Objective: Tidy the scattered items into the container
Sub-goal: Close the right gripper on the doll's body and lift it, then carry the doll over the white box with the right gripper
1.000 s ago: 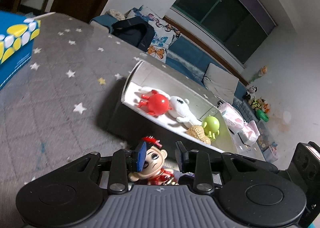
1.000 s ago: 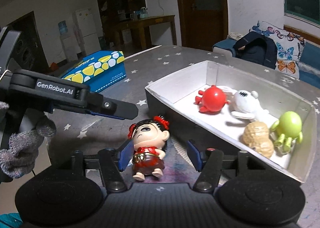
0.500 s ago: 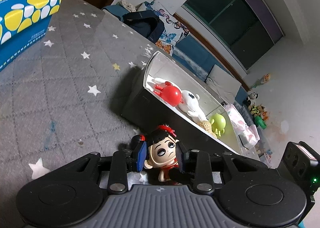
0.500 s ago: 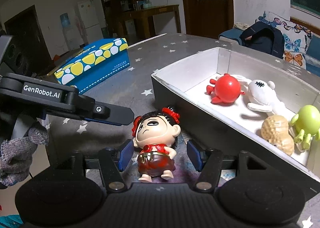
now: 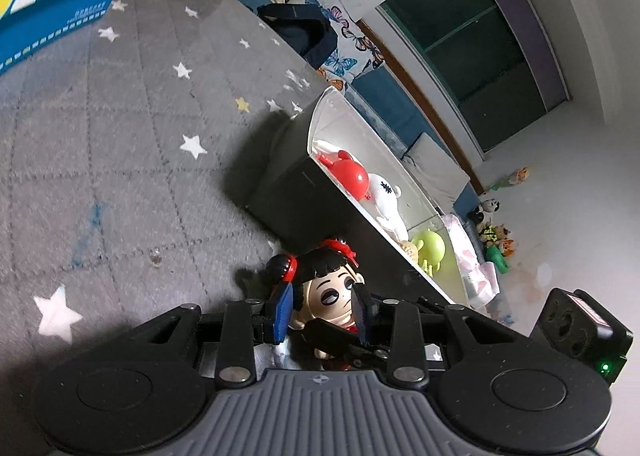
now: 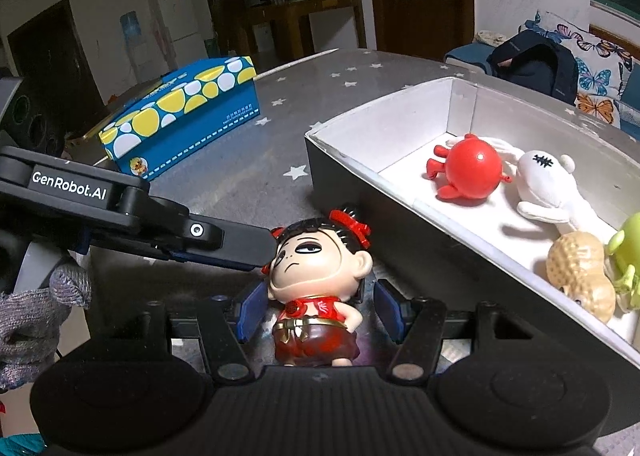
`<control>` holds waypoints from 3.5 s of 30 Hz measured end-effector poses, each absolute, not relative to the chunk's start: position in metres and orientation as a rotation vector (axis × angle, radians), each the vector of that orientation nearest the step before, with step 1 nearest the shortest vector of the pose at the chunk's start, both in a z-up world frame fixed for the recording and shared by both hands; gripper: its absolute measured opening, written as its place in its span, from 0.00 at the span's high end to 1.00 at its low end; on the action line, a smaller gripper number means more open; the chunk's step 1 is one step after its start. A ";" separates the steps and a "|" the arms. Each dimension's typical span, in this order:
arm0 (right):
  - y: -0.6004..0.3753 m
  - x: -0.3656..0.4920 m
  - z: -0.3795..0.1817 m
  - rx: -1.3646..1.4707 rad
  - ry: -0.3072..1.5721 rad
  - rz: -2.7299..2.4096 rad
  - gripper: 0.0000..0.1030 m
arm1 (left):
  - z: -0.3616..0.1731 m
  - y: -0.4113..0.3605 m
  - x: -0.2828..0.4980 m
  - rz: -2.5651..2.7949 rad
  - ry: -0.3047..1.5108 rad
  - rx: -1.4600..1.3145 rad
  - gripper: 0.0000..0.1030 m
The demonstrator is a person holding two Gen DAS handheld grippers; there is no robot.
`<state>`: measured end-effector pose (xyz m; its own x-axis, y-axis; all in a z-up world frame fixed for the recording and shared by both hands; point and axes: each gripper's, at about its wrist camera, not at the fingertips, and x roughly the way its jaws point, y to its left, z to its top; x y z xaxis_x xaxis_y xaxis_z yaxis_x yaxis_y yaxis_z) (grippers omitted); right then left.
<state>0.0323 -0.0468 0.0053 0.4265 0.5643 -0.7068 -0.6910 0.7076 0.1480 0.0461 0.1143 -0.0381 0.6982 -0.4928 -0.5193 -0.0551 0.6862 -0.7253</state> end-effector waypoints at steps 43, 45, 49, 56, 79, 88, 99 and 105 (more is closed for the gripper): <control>-0.060 0.012 0.016 -0.107 0.753 0.738 0.47 | -0.030 0.101 0.039 -0.327 0.732 -0.804 0.61; -0.064 0.008 0.021 -0.102 0.737 0.732 0.47 | -0.023 0.097 0.038 -0.339 0.717 -0.796 0.61; -0.073 0.004 0.028 -0.087 0.713 0.719 0.47 | -0.014 0.090 0.038 -0.355 0.697 -0.778 0.61; -0.084 0.002 0.042 -0.064 0.673 0.707 0.47 | -0.002 0.082 0.039 -0.376 0.679 -0.753 0.61; -0.118 0.088 0.073 0.043 0.628 0.582 0.47 | 0.038 0.043 0.144 -0.451 0.647 -0.634 0.61; -0.122 0.118 0.053 0.076 0.707 0.567 0.47 | 0.021 0.039 0.171 -0.444 0.697 -0.626 0.61; -0.119 0.137 0.033 0.077 0.809 0.564 0.47 | 0.005 0.038 0.187 -0.425 0.761 -0.610 0.61; -0.117 0.135 0.031 0.061 0.816 0.562 0.47 | 0.003 0.037 0.188 -0.420 0.764 -0.594 0.61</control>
<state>0.1350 -0.1170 0.0309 0.5478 0.4974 -0.6727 -0.4513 0.8527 0.2630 0.1878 0.0374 0.0034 0.6540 -0.5531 -0.5161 0.1400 0.7589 -0.6360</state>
